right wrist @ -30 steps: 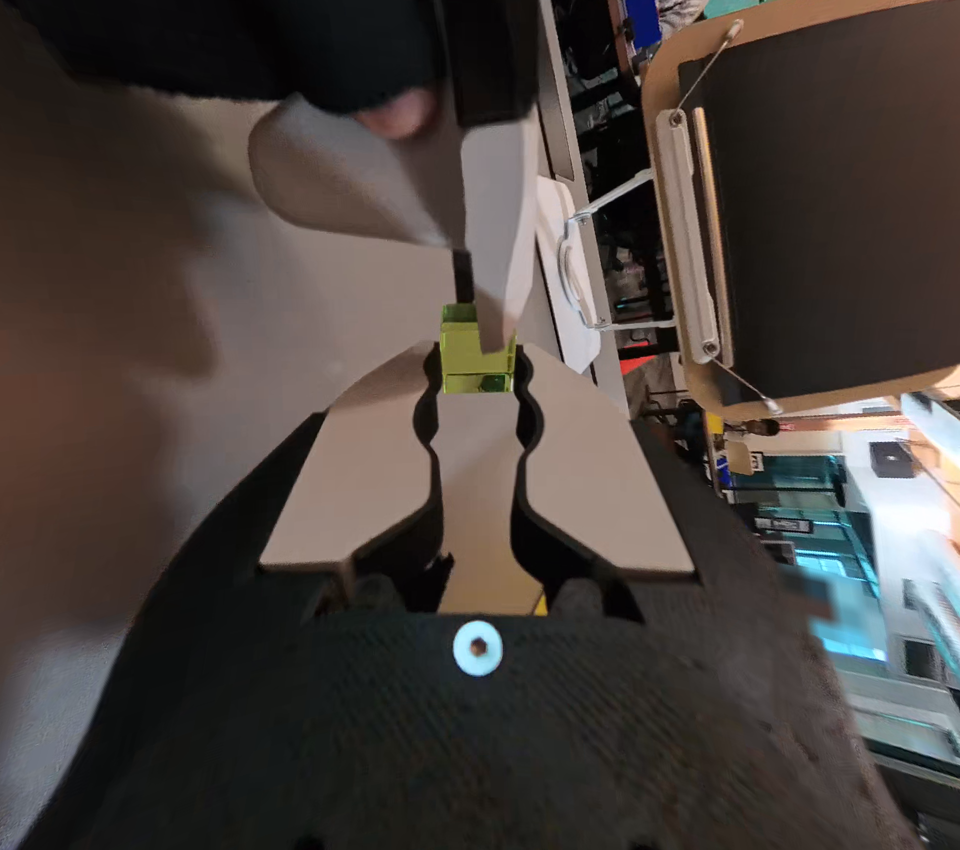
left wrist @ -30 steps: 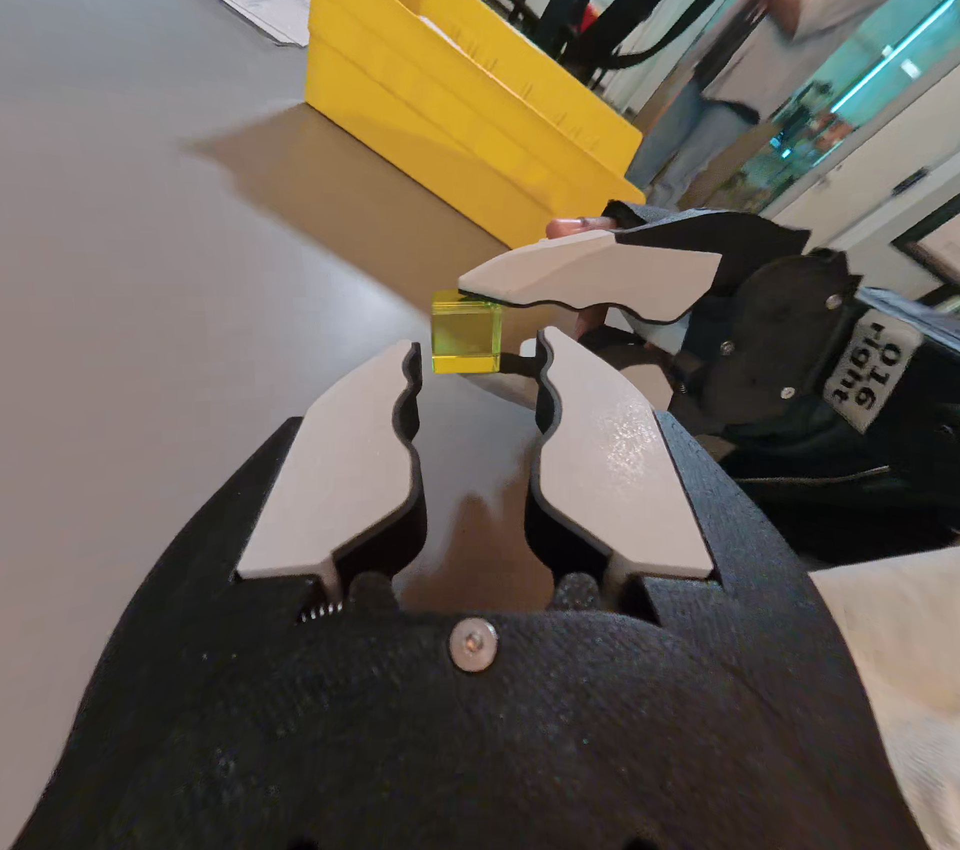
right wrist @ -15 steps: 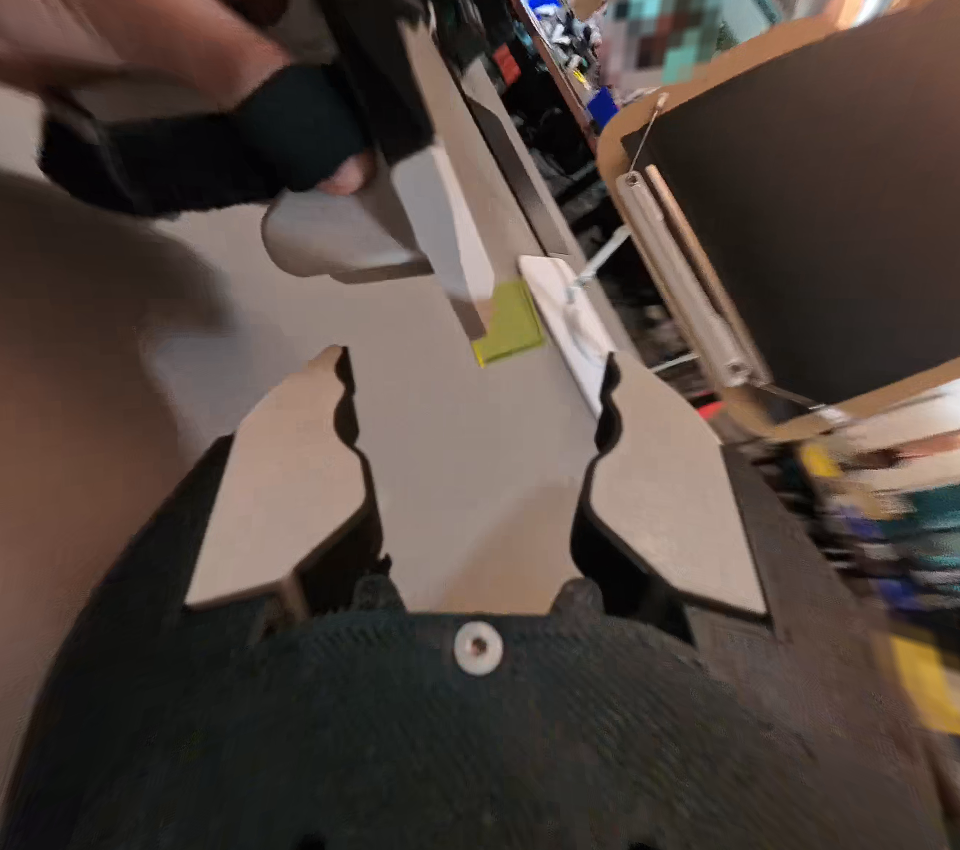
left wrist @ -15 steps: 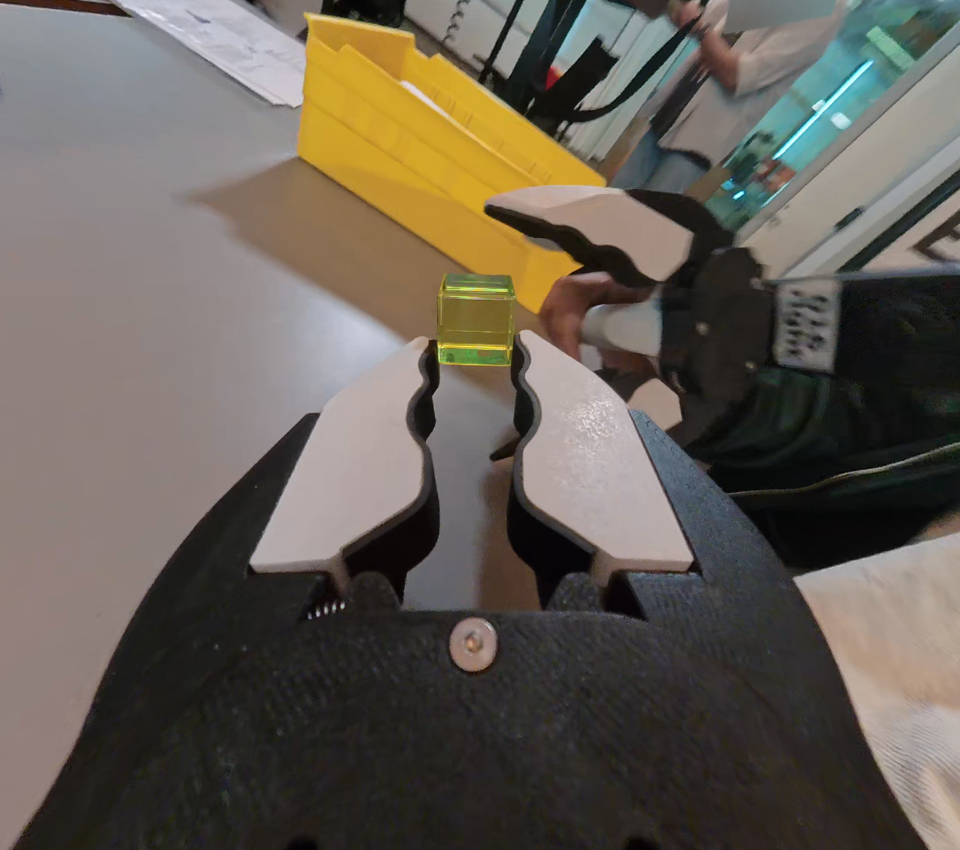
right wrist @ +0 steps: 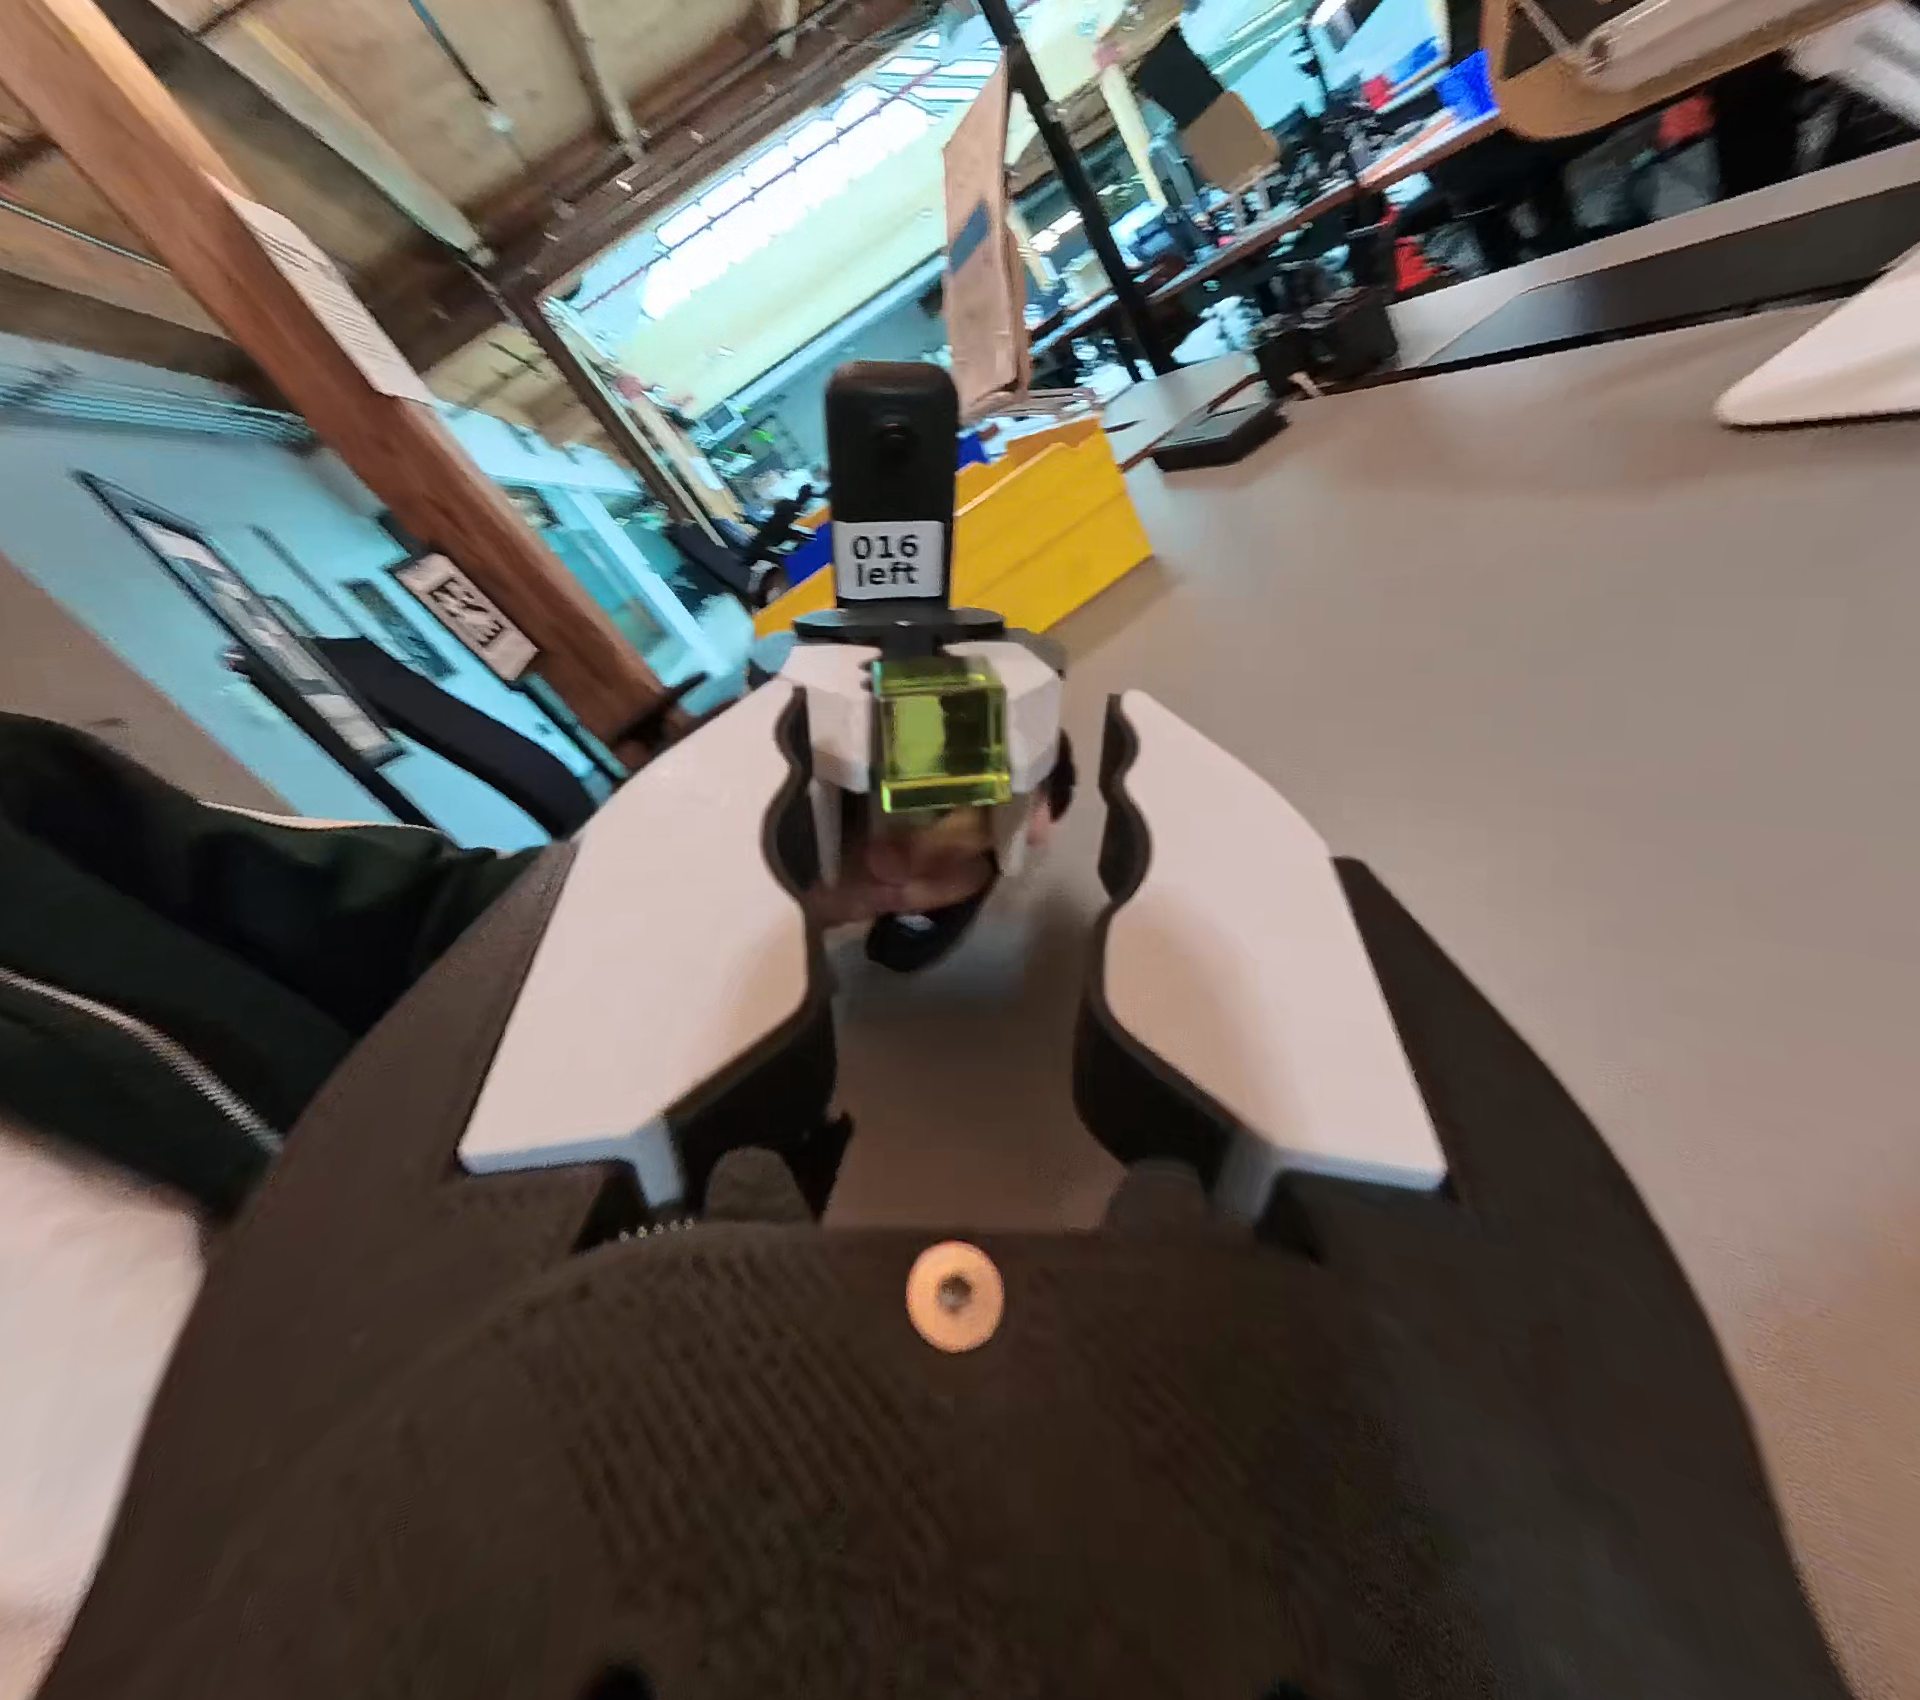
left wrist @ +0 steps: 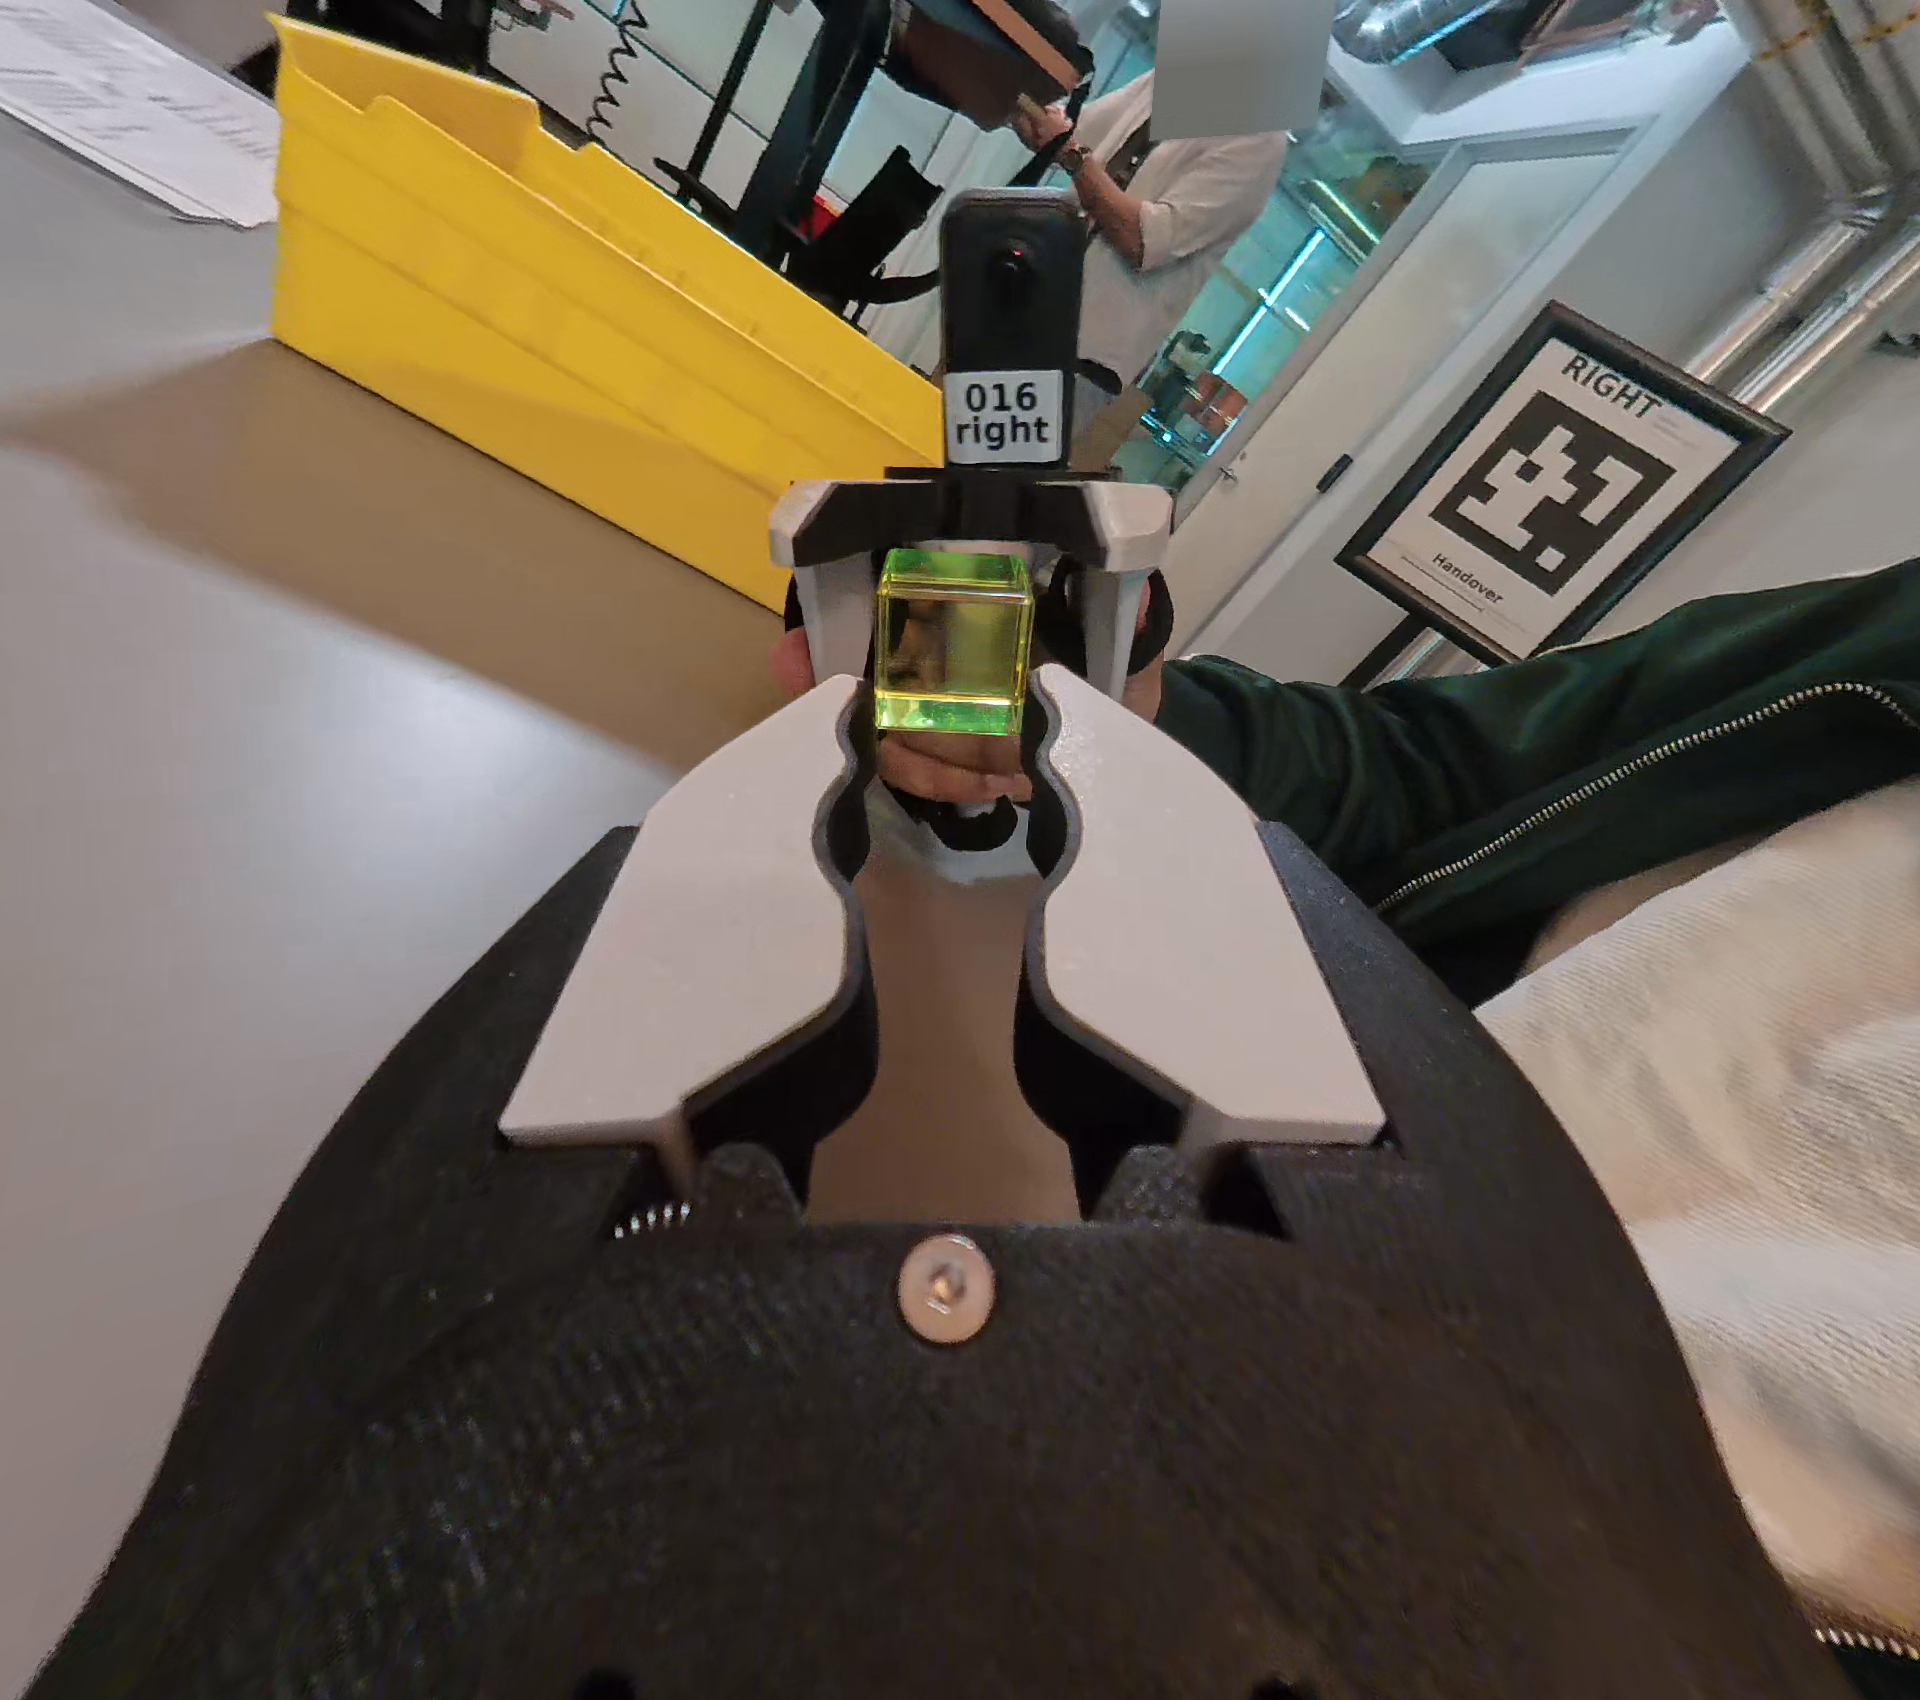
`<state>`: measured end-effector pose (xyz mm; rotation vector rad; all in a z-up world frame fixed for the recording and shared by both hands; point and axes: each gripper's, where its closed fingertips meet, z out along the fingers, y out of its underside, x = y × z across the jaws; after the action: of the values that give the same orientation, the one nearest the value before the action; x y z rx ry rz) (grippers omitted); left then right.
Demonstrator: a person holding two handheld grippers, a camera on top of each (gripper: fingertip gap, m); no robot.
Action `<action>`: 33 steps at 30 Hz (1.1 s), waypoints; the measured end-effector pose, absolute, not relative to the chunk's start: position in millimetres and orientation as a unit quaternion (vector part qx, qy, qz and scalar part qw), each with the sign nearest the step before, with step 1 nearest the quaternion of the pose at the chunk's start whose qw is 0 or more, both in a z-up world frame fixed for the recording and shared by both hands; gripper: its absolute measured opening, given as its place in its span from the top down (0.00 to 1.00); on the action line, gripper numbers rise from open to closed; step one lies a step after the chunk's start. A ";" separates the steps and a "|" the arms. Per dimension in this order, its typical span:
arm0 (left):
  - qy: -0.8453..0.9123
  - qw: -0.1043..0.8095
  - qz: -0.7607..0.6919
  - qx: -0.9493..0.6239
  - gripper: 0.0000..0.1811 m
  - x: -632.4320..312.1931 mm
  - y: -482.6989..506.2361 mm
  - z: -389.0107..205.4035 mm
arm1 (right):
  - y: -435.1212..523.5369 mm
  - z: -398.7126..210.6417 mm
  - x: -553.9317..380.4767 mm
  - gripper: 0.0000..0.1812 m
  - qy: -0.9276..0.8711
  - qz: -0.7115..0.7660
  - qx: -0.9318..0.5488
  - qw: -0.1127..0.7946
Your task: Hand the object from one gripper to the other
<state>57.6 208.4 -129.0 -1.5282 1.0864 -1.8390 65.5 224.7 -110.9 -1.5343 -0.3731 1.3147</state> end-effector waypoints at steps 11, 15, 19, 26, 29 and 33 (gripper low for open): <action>0.387 0.231 -0.699 -0.555 0.85 64.0 198.4 -127.5 | 216.1 -113.3 56.1 0.86 -0.177 0.575 -0.638 0.481; 0.387 0.236 -0.702 -0.549 0.85 63.4 198.4 -126.5 | 216.2 -112.7 55.3 0.86 -0.179 0.570 -0.641 0.482; 0.388 0.234 -0.709 -0.540 0.84 64.1 197.2 -127.5 | 216.7 -113.5 56.1 0.86 -0.176 0.571 -0.643 0.479; 0.399 0.261 -0.684 -0.552 0.76 64.5 204.5 -134.2 | 222.2 -112.3 65.7 0.86 -0.136 0.595 -0.638 0.469; 0.442 0.335 -0.625 -0.549 0.72 62.3 212.4 -137.0 | 223.2 -114.2 68.7 0.86 -0.108 0.624 -0.638 0.438; 0.528 0.431 -0.528 -0.506 0.78 57.8 210.8 -135.4 | 225.5 -124.7 67.7 0.86 -0.067 0.658 -0.647 0.380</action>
<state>57.8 210.8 -135.4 -1.2616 1.3176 -1.3161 67.7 225.5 -124.7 -1.6529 -0.1706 1.6801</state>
